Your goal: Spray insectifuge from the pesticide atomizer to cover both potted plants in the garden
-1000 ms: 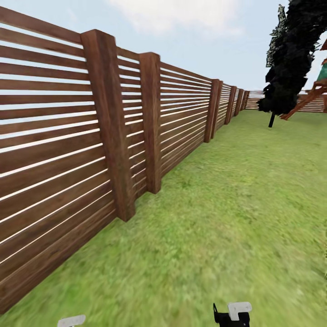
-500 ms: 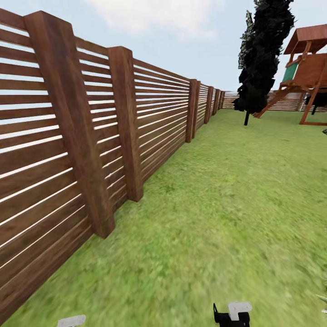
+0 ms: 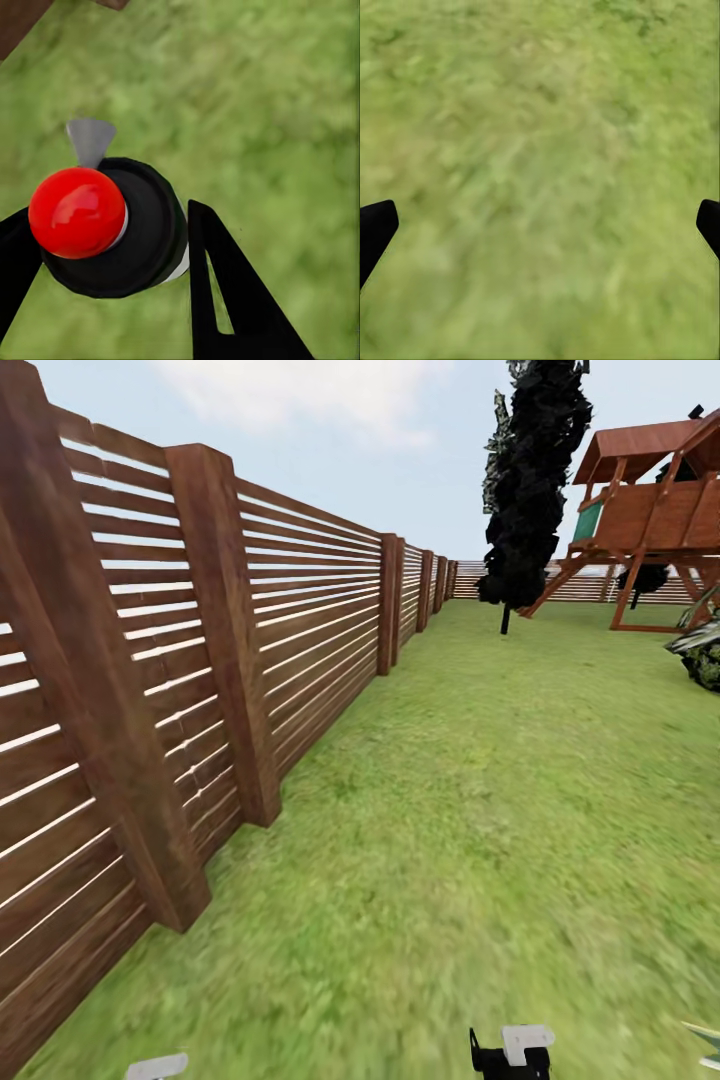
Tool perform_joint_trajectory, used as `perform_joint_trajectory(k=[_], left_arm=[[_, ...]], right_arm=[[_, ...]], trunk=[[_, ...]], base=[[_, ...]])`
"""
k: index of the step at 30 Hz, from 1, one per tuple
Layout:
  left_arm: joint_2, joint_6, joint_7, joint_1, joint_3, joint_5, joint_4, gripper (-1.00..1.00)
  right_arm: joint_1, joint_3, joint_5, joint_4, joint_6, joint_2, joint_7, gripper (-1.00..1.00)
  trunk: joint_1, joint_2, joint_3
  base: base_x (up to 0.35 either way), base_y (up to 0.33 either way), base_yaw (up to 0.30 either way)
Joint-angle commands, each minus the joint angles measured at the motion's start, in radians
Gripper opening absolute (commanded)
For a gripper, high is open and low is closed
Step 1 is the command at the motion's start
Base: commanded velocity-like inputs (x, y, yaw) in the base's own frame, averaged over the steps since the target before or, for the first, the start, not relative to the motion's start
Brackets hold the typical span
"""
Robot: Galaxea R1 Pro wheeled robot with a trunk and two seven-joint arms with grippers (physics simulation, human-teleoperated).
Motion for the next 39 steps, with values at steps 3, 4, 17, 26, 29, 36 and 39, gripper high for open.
perform_joint_trajectory(k=[3, 4, 17, 26, 29, 36, 39], left_arm=[[0.0, -0.004, 0.002, -0.001, 0.007, -0.01, 0.001, -1.0], [0.0, -0.004, 0.002, -0.001, 0.007, -0.01, 0.001, -1.0], [0.0, -0.004, 0.002, -0.001, 0.007, -0.01, 0.001, -1.0], [0.0, -0.004, 0.002, -0.001, 0.007, -0.01, 0.001, -1.0], [0.0, -0.004, 0.002, -0.001, 0.007, -0.01, 0.001, -1.0], [0.0, -0.004, 0.002, -0.001, 0.007, -0.01, 0.001, -1.0], [0.0, -0.004, 0.002, -0.001, 0.007, -0.01, 0.001, -1.0]], right_arm=[[-0.001, 0.0, 0.012, 0.001, -0.002, -0.003, -0.007, 1.0], [-0.001, -0.001, 0.012, 0.001, -0.002, -0.004, -0.007, 1.0], [-0.001, -0.001, 0.012, 0.001, -0.003, -0.006, -0.007, 1.0], [-0.001, -0.001, 0.011, 0.001, -0.002, -0.003, -0.009, 1.0], [-0.001, -0.001, 0.011, 0.001, -0.002, -0.003, -0.009, 1.0], [-0.001, -0.001, 0.011, 0.001, -0.002, -0.003, -0.007, 1.0], [-0.001, -0.001, 0.011, 0.001, -0.002, -0.002, -0.007, 1.0]], trunk=[[0.0, 0.0, -0.001], [0.0, 0.0, -0.001], [0.0, 0.0, -0.001], [0.0, 0.0, -0.001], [0.0, 0.0, -0.001], [0.0, 0.0, -0.001], [0.0, 0.0, -0.001]], base=[[0.339, 0.0, -0.006], [0.339, 0.0, -0.002], [0.339, 0.0, 0.0], [0.339, 0.0, 0.0], [0.339, 0.0, 0.0], [0.339, 0.0, -0.037], [0.339, 0.0, -0.116]])
